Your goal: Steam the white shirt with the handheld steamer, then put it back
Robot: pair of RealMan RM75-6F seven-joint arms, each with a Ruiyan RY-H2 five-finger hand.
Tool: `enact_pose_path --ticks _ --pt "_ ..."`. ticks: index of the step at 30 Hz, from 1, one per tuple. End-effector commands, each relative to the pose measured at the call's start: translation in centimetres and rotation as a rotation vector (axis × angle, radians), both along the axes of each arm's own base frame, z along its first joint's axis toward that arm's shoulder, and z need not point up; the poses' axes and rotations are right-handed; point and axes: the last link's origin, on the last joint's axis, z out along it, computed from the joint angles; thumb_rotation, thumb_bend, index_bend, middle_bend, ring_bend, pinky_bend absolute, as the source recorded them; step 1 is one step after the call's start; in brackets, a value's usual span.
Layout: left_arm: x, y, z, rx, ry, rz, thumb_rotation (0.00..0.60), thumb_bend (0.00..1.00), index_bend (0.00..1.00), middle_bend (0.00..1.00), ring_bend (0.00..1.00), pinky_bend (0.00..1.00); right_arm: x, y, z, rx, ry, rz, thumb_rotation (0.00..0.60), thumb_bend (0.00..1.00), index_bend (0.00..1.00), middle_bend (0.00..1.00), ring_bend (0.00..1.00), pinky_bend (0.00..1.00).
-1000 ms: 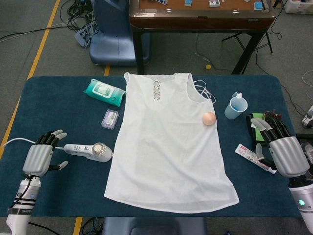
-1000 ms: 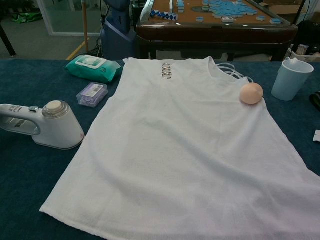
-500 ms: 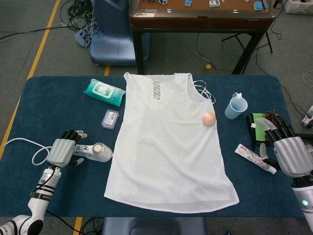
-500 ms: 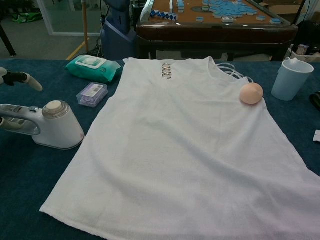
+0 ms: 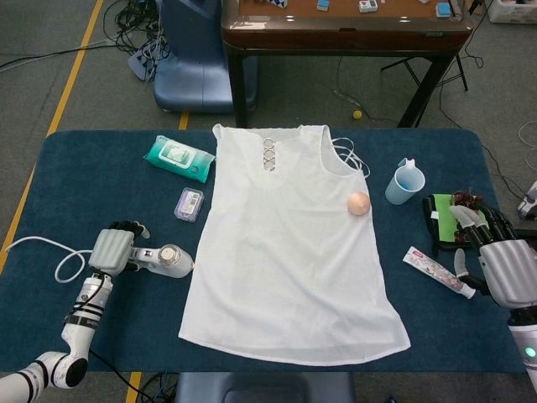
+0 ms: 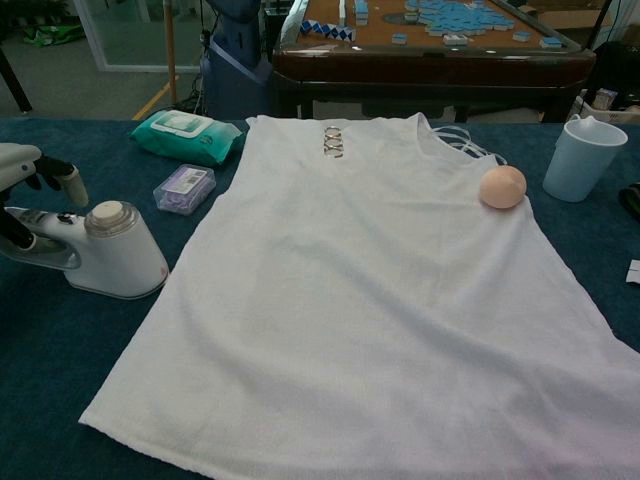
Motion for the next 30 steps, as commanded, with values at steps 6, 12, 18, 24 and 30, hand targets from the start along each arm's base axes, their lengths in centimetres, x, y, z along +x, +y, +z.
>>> enact_pose_path --ticks 6,12,18,24,30 --pt "-0.1 1.4 -1.5 0.014 0.009 -0.041 0.6 0.17 0.46 0.48 0.37 0.36 -0.2 0.1 -0.1 0.006 -0.003 -0.009 0.543 0.65 0.0 0.16 0.01 0.09" --pt "-0.4 1.8 -2.8 -0.011 0.055 -0.069 0.6 0.18 0.52 0.51 0.41 0.41 -0.5 0.2 -0.1 0.002 -0.004 -0.02 0.541 0.65 0.0 0.16 0.01 0.09" --pt "-0.1 1.6 -3.7 -0.027 0.093 -0.123 0.6 0.18 0.64 0.57 0.46 0.46 -0.7 0.2 -0.1 0.002 -0.006 -0.032 0.541 0.65 0.0 0.16 0.01 0.09" --pt "0.0 1.3 -3.9 -0.038 0.088 -0.141 0.6 0.18 0.69 0.61 0.49 0.48 -0.9 0.1 -0.3 0.01 -0.007 -0.036 0.541 0.65 0.0 0.16 0.01 0.09" --pt "0.3 1.4 -3.8 -0.041 0.039 -0.127 0.6 0.18 0.76 0.65 0.52 0.51 -0.9 0.0 -0.5 0.016 -0.006 -0.039 0.542 0.65 0.0 0.16 0.01 0.09"
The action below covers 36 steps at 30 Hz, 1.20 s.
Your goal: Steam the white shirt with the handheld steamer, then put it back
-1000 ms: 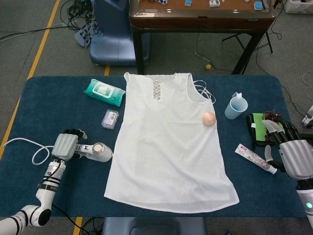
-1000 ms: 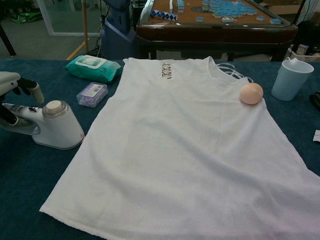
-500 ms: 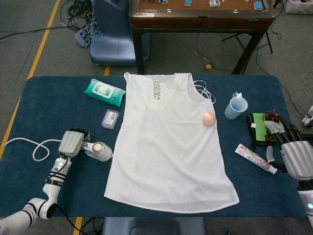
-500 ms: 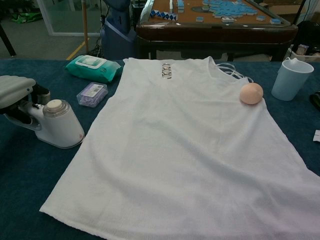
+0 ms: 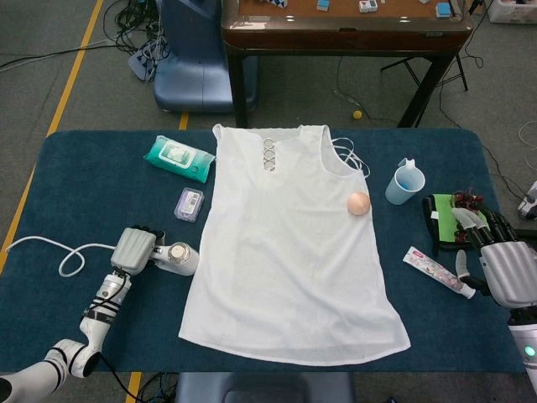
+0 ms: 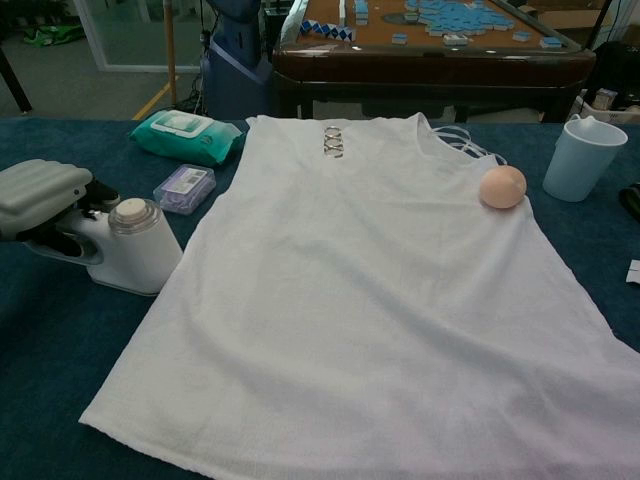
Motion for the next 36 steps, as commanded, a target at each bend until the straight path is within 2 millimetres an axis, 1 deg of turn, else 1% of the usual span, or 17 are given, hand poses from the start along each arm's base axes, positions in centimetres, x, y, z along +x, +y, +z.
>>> enact_pose_path --ticks 1,5,16,23,26,30,33,36 --pt "0.0 0.1 0.2 -0.002 -0.024 0.014 0.6 0.18 0.76 0.65 0.52 0.51 0.0 0.0 0.0 0.002 0.002 -0.002 0.542 0.65 0.0 0.16 0.01 0.09" --pt "-0.1 0.5 0.5 -0.003 -0.063 0.047 0.6 0.18 0.8 0.65 0.53 0.52 0.0 0.0 0.0 0.0 0.001 -0.002 0.542 0.65 0.0 0.16 0.01 0.09" --pt "-0.6 2.4 2.0 0.04 -0.199 0.144 0.6 0.18 0.9 0.7 0.57 0.55 0.2 0.0 0.0 -0.002 0.004 -0.001 0.542 0.65 0.0 0.16 0.01 0.09" --pt "-0.9 3.0 2.6 0.034 -0.303 0.217 0.6 0.18 0.92 0.72 0.58 0.56 0.4 0.0 -0.1 0.002 0.005 0.002 0.542 0.65 0.0 0.16 0.01 0.09" --pt "-0.7 3.3 3.1 0.028 -0.389 0.256 0.6 0.2 0.92 0.73 0.59 0.57 0.6 -0.1 -0.4 0.018 0.002 0.004 0.541 0.65 0.0 0.16 0.01 0.09" --pt "0.0 3.8 3.9 0.021 -0.455 0.273 0.6 0.21 0.94 0.77 0.63 0.6 0.9 -0.2 -1.0 0.047 -0.006 0.018 0.541 0.65 0.0 0.16 0.01 0.09" --pt "0.6 4.1 4.4 0.015 -0.503 0.288 0.6 0.21 0.94 0.78 0.63 0.6 1.2 -0.4 -1.4 0.064 -0.008 0.03 0.542 0.65 0.0 0.16 0.01 0.09" --pt "1.2 4.2 4.8 -0.012 -0.596 0.324 0.6 0.21 0.95 0.78 0.64 0.6 1.4 -0.5 -1.9 0.083 -0.008 0.038 0.542 0.65 0.0 0.16 0.01 0.09"
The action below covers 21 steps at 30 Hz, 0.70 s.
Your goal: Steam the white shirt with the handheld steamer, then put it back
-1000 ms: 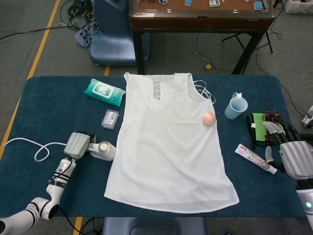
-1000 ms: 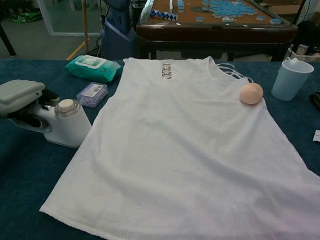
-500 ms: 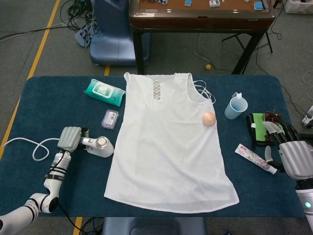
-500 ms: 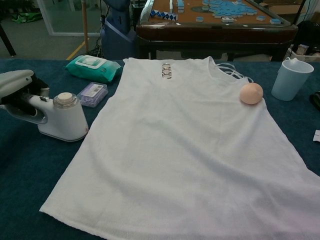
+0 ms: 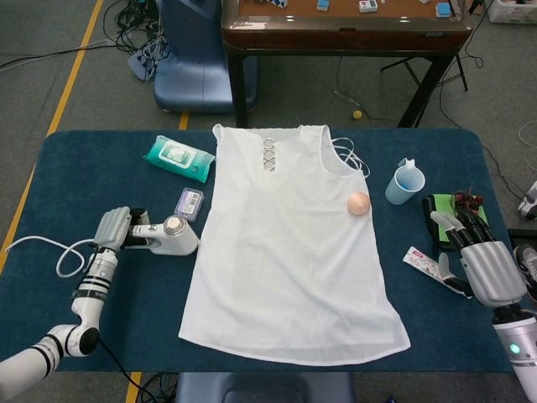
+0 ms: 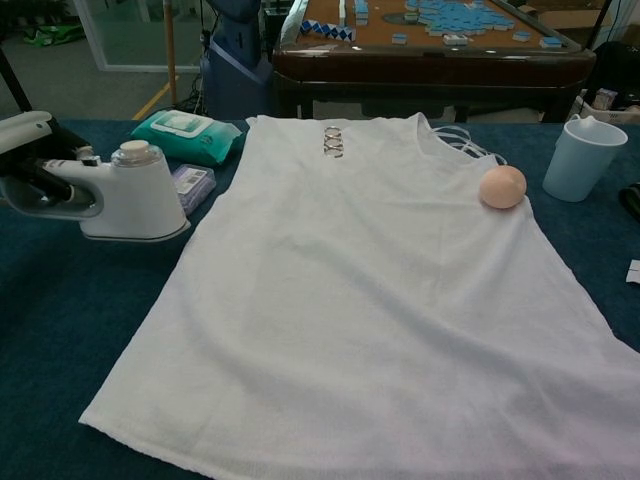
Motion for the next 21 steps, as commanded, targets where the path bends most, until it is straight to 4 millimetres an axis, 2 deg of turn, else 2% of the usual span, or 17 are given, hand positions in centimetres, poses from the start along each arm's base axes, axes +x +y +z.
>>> enact_pose_path --ticks 1,5,12,15,18,21 --pt "0.8 0.2 0.6 -0.021 -0.116 0.036 0.6 0.21 0.95 0.78 0.64 0.6 0.2 -0.1 -0.4 0.018 0.0 0.006 0.542 0.65 0.0 0.16 0.01 0.09" --pt "2.1 -0.2 0.8 -0.042 -0.192 0.028 0.6 0.22 0.94 0.78 0.64 0.6 0.5 -0.1 -1.4 0.067 -0.001 0.02 0.541 0.65 0.0 0.16 0.01 0.09" --pt "5.5 -1.6 -0.4 -0.073 -0.213 -0.081 0.6 0.22 0.94 0.78 0.64 0.6 1.9 -0.1 -5.1 0.255 0.007 0.071 0.542 0.67 0.0 0.16 0.01 0.09" --pt "7.0 -2.0 -1.2 -0.059 -0.203 -0.143 0.6 0.22 0.94 0.78 0.64 0.6 2.5 0.0 -7.0 0.348 0.014 0.095 0.543 0.78 0.0 0.16 0.01 0.09" --pt "8.2 -2.2 -2.2 -0.047 -0.158 -0.21 0.6 0.22 0.94 0.78 0.64 0.6 2.9 0.2 -8.9 0.439 0.034 0.117 0.541 0.94 0.0 0.16 0.01 0.09" --pt "9.2 -2.5 -3.3 -0.04 -0.125 -0.263 0.6 0.22 0.94 0.78 0.64 0.6 2.9 0.3 -10.5 0.502 0.064 0.132 0.543 1.0 0.0 0.16 0.01 0.09"
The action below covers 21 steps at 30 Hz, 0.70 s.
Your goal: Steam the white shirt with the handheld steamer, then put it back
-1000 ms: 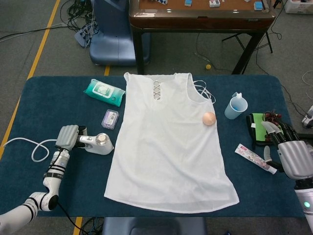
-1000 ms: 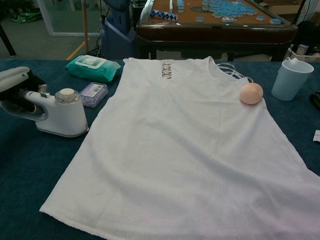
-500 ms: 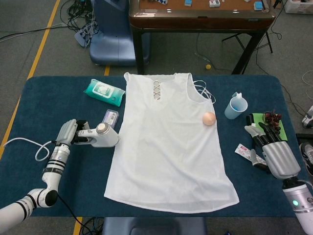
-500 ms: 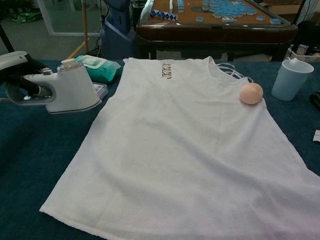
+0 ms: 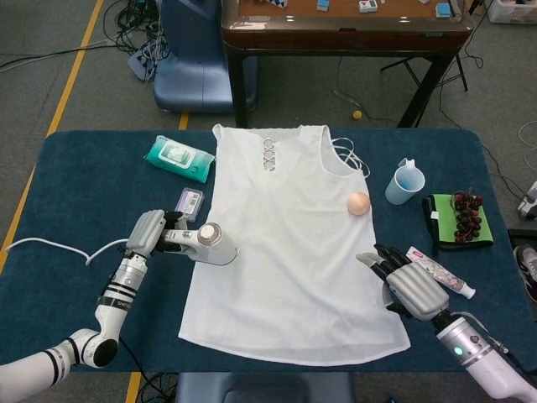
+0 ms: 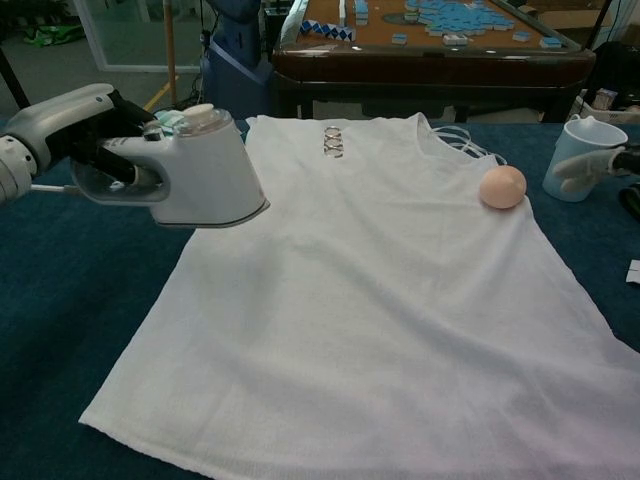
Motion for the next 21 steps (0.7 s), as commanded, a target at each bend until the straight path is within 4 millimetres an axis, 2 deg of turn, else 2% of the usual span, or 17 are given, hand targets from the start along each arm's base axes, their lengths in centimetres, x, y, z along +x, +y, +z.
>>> enact_pose_path --ticks 1,5,18,19,21 --pt "1.3 -0.3 -1.5 0.017 0.039 -0.067 0.6 0.22 0.94 0.78 0.64 0.6 0.2 0.2 -2.3 0.088 0.031 0.032 0.544 1.0 0.0 0.16 0.01 0.09" --pt "2.2 -0.4 -2.9 0.02 0.072 -0.111 0.6 0.22 0.94 0.78 0.64 0.6 0.0 0.3 -3.9 0.134 0.05 0.044 0.528 1.0 0.0 0.16 0.01 0.09" --pt "4.6 -0.2 -7.2 0.063 0.201 -0.259 0.6 0.22 0.94 0.79 0.64 0.6 -2.0 0.3 -7.7 0.191 0.099 0.057 0.333 0.98 0.0 0.16 0.01 0.05" --pt "4.7 -0.2 -7.4 0.066 0.212 -0.268 0.6 0.22 0.94 0.79 0.64 0.6 -2.1 0.2 -8.0 0.189 0.101 0.059 0.314 0.91 0.0 0.16 0.01 0.05" --pt "4.7 -0.2 -8.0 0.071 0.234 -0.284 0.6 0.22 0.94 0.79 0.64 0.6 -2.2 -0.1 -8.5 0.176 0.09 0.062 0.286 0.55 0.0 0.16 0.01 0.04"
